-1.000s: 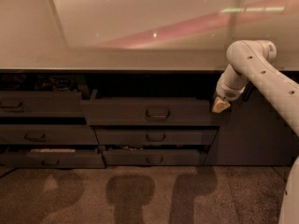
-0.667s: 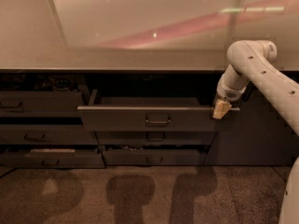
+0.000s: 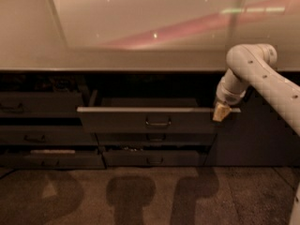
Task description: Open top drawer
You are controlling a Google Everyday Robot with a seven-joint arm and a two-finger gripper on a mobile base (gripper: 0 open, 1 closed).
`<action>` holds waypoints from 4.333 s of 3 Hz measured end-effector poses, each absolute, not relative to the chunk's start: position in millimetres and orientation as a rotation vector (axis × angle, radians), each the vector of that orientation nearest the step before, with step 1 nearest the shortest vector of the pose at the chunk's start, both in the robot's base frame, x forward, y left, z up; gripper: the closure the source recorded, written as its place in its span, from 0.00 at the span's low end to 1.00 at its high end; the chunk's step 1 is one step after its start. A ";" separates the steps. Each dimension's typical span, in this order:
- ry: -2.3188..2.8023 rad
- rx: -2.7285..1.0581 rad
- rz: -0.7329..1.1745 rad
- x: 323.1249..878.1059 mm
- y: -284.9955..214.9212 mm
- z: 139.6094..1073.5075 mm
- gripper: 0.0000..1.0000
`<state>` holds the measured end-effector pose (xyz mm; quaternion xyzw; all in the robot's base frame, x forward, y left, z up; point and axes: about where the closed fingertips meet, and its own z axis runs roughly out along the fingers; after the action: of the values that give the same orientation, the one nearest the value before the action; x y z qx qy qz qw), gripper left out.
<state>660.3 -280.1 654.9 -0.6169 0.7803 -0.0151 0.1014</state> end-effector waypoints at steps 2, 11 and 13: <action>2.264 -1.837 -0.089 637.2 -280.7 652.8 1.00; 2.218 -1.871 -0.101 593.5 -280.2 645.6 1.00; 2.162 -1.861 -0.108 565.8 -279.6 635.9 1.00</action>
Offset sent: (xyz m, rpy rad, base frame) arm -0.1769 0.0267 -0.1086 -0.0267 -0.0203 0.2072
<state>565.8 -279.6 635.9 -0.6452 0.7496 -0.0373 0.1429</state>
